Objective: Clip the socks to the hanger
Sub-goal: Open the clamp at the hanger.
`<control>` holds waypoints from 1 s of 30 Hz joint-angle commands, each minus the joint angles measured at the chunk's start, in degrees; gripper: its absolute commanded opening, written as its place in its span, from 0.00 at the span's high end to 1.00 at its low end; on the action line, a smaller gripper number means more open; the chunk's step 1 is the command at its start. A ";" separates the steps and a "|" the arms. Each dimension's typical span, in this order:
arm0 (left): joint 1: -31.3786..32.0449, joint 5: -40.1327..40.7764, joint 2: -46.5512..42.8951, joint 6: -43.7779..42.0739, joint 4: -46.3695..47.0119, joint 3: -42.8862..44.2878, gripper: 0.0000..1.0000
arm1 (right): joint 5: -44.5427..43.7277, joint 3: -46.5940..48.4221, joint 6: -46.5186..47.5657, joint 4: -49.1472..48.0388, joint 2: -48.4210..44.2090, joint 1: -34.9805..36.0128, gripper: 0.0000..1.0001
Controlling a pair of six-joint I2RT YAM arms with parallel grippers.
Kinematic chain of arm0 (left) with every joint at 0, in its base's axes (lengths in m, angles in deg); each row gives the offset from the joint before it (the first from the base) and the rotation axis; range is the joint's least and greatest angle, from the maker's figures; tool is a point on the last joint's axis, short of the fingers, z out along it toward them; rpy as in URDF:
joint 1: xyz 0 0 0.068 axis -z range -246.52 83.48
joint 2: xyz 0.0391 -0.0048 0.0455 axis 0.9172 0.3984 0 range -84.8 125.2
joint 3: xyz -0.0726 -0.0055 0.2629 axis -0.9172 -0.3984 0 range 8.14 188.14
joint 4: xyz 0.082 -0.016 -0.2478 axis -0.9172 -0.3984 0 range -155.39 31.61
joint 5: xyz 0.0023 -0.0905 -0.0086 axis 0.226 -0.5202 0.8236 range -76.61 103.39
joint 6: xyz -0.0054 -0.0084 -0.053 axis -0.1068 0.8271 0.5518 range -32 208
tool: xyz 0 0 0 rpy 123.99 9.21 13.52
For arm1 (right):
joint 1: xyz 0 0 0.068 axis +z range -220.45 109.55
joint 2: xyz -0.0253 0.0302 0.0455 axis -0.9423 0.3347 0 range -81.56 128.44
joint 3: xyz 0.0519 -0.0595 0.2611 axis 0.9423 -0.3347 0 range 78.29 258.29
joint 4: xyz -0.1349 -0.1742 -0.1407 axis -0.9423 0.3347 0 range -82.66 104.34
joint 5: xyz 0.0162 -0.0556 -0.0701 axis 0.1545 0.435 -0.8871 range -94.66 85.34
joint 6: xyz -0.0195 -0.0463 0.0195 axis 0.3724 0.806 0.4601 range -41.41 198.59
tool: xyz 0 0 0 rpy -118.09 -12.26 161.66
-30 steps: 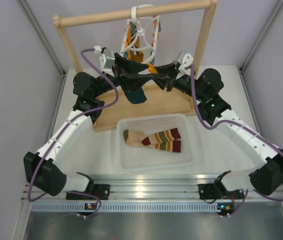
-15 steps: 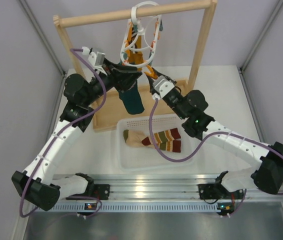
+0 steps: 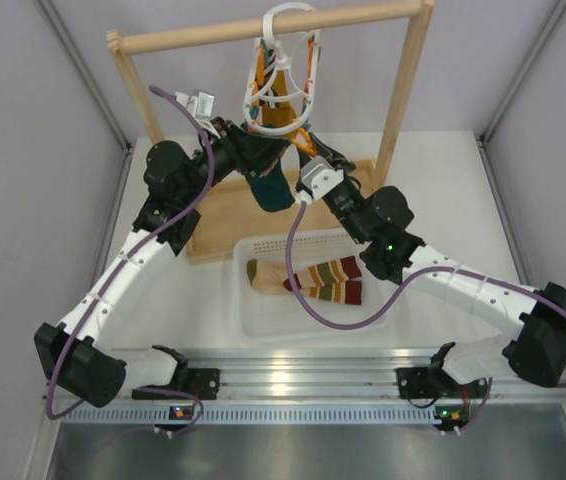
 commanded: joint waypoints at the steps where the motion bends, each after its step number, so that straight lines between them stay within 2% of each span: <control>1: 0.78 -1.27 0.24 3.57 8.48 0.09 0.53 | 0.95 1.11 0.03 0.00 0.33 1.47 1.00; 8: 0.78 -3.73 0.68 7.89 16.13 -2.28 0.54 | 1.21 1.11 -1.28 0.53 0.50 1.38 1.00; 23: 2.80 -3.21 4.55 7.71 16.04 0.70 0.56 | 2.44 1.55 -2.61 0.71 1.20 1.03 1.00; 29: 2.98 -1.54 4.72 7.10 17.19 0.62 0.63 | 4.46 0.94 -2.87 1.76 0.50 1.03 1.00; 30: 2.98 -1.71 4.81 7.01 17.71 0.79 0.70 | 4.72 1.02 -3.04 2.63 0.24 1.03 1.00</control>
